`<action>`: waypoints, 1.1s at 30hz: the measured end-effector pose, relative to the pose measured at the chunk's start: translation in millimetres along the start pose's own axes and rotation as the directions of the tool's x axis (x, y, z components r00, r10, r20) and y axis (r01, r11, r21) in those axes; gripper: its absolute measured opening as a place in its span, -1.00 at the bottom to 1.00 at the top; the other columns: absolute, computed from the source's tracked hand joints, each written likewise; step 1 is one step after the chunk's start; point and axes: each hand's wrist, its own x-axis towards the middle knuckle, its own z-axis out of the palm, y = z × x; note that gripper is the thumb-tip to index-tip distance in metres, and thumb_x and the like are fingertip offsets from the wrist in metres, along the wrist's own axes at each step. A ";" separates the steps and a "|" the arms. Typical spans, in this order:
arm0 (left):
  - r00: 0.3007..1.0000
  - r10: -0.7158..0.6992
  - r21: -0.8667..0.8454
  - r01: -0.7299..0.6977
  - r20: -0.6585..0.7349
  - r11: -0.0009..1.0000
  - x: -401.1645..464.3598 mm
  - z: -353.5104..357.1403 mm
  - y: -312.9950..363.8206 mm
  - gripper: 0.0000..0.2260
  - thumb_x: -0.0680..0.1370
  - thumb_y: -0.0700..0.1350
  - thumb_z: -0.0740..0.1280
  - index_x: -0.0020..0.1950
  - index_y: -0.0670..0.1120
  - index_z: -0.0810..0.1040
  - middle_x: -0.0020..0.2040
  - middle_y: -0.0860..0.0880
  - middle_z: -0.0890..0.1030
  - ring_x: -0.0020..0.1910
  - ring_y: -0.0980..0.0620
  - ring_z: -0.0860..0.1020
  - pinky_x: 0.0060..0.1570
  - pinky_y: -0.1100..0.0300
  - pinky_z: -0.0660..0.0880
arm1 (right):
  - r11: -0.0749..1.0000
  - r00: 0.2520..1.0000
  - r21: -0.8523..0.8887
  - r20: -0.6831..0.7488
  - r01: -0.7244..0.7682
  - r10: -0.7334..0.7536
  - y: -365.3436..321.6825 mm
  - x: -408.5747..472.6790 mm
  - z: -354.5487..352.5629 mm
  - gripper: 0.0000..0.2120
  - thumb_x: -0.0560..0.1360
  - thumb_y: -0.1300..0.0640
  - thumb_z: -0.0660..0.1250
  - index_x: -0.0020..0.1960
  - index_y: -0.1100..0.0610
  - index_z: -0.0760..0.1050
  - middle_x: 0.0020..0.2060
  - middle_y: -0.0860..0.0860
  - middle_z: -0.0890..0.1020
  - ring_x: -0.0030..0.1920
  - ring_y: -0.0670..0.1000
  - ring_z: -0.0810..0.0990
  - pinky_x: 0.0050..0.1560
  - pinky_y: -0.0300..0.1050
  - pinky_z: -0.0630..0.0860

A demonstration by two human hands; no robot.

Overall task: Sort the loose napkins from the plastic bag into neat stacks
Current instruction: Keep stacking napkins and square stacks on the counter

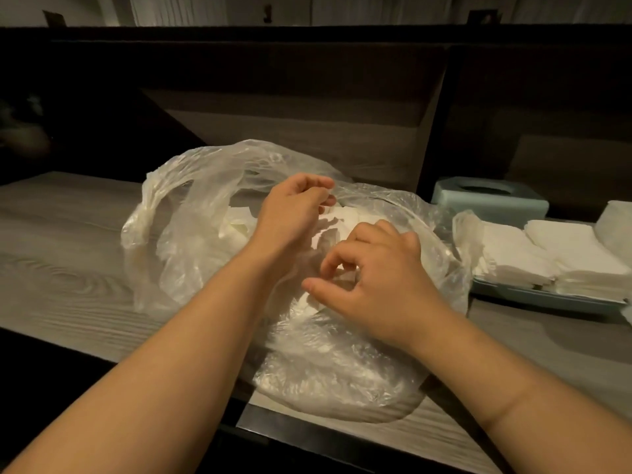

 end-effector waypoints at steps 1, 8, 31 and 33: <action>1.000 0.007 0.011 -0.007 -0.002 1.000 0.4 -0.2 -0.7 -0.84 0.64 -0.22 0.28 0.08 -0.08 0.65 0.00 -0.10 0.70 -0.13 0.15 0.61 -0.27 0.37 0.51 | 0.999 1.000 -0.028 -0.002 -0.016 0.016 -1.6 -0.3 0.2 -0.65 0.40 -0.41 0.31 -0.14 -0.14 0.54 -0.16 -0.26 0.42 0.04 -0.15 0.32 0.12 -0.04 0.17; 1.000 0.023 0.074 -0.022 -0.004 0.997 1.2 2.6 -5.5 -0.85 0.51 -0.08 0.35 -0.01 0.05 0.70 -0.12 0.01 0.74 -0.06 0.08 0.66 0.15 -0.09 0.63 | 0.996 0.997 -0.068 0.048 -0.057 0.060 -3.1 -2.0 2.9 -0.67 0.40 -0.39 0.38 -0.07 -0.16 0.58 -0.15 -0.24 0.41 0.07 -0.11 0.32 0.07 -0.01 0.16; 0.891 0.040 0.230 -0.160 0.452 0.960 -12.1 -7.0 4.3 -0.84 0.54 -0.11 0.51 0.11 -0.04 0.72 -0.04 -0.07 0.75 -0.06 -0.10 0.73 0.00 -0.02 0.66 | 0.779 0.934 0.620 -0.220 -0.089 0.282 37.1 12.2 -30.0 -0.75 0.59 0.12 0.40 0.19 -0.14 0.47 0.05 -0.17 0.63 0.03 -0.22 0.63 0.00 -0.25 0.64; 0.888 0.049 0.166 -0.139 0.457 0.976 -15.2 -6.5 5.6 -0.83 0.55 -0.19 0.49 0.13 -0.13 0.70 -0.03 -0.09 0.75 -0.07 -0.07 0.73 -0.07 0.08 0.64 | 0.753 0.932 0.650 -0.202 -0.102 0.300 37.3 13.4 -31.9 -0.68 0.56 0.12 0.45 0.23 -0.13 0.47 0.09 -0.16 0.63 0.07 -0.20 0.64 0.04 -0.23 0.64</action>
